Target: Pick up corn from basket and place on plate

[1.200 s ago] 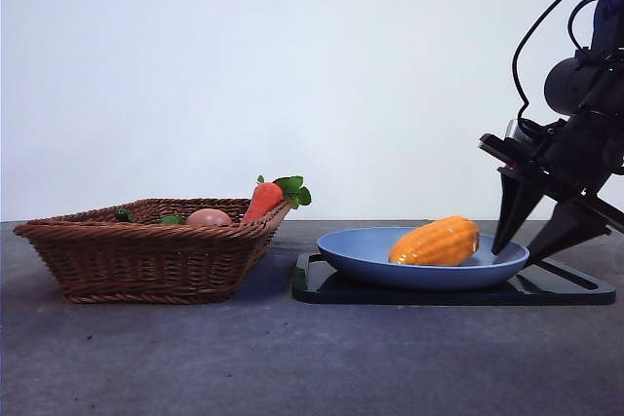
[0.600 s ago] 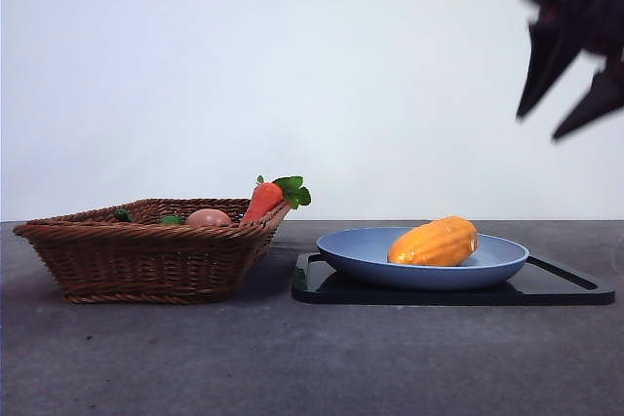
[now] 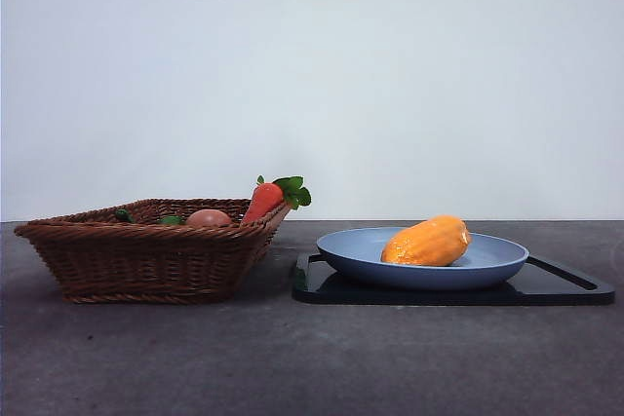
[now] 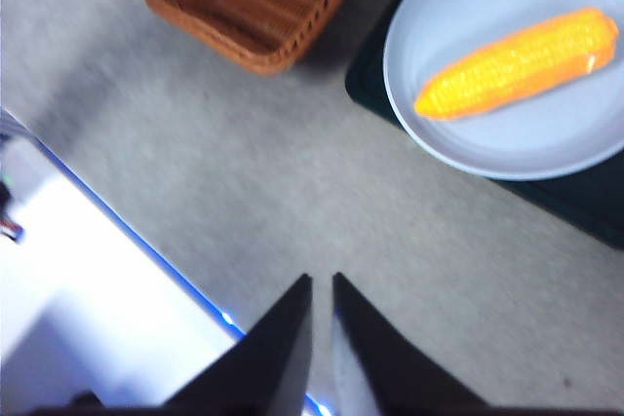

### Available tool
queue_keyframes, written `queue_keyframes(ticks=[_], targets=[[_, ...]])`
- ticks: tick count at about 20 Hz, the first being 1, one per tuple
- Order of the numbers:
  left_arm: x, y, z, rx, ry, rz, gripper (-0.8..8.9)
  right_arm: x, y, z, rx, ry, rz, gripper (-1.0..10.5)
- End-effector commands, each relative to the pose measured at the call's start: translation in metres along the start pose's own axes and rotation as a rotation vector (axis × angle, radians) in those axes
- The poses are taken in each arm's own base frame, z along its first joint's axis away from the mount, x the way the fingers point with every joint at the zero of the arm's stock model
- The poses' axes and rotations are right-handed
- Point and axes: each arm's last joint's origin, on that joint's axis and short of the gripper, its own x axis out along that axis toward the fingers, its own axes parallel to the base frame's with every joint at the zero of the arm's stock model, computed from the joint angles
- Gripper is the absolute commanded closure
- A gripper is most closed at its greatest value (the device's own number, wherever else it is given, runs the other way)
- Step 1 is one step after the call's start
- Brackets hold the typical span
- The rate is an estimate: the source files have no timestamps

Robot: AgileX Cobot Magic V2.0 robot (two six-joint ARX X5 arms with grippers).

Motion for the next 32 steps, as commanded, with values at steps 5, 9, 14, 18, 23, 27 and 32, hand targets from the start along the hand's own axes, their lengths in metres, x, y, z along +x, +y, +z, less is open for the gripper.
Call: queue_keyframes(ticks=[5,9,14,18,23,27,32], targets=[[-0.005,-0.003,0.003,0.002,-0.005,-0.001,8.06,0.001,0.003,0.003,-0.05,0.009,-0.022,9.5],[-0.005,-0.003,0.004,-0.003,-0.008,-0.001,8.06,0.001,0.003,0.006,-0.044,-0.019,-0.023,9.5],[-0.005,-0.001,0.008,0.019,-0.055,0.012,8.06,0.0,0.002,0.009,-0.051,-0.045,-0.028,9.5],[-0.006,0.0,0.014,0.041,-0.104,0.026,8.06,-0.001,0.0,0.011,-0.049,-0.066,-0.036,9.5],[-0.007,0.001,0.02,0.068,-0.166,0.042,8.06,-0.001,0.0,0.013,-0.061,-0.094,-0.037,9.5],[-0.008,0.002,0.026,0.106,-0.226,0.06,8.06,-0.001,0.0,0.015,-0.068,-0.109,-0.038,9.5],[-0.033,0.01,0.022,0.1,-0.267,0.147,8.06,-0.002,-0.001,0.018,-0.077,-0.138,-0.043,9.5]])
